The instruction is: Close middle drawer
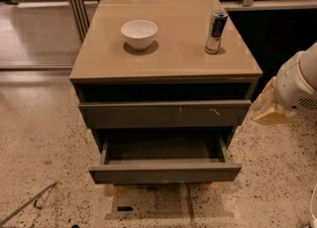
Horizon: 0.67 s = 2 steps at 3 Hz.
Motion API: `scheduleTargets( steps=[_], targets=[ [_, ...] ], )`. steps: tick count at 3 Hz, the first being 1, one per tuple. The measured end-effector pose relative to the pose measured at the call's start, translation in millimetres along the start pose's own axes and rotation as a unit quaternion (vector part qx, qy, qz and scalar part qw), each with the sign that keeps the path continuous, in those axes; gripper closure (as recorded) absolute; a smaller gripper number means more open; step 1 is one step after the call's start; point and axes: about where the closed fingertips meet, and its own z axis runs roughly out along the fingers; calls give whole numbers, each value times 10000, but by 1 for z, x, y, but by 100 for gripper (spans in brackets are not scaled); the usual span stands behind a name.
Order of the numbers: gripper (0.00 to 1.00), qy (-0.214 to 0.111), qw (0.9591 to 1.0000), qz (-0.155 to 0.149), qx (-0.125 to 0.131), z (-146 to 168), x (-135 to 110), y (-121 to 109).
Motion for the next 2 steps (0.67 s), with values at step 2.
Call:
scheduleTargets(
  steps=[2],
  targets=[
    [100, -38, 9992, 133, -386, 65, 15, 28]
  ],
)
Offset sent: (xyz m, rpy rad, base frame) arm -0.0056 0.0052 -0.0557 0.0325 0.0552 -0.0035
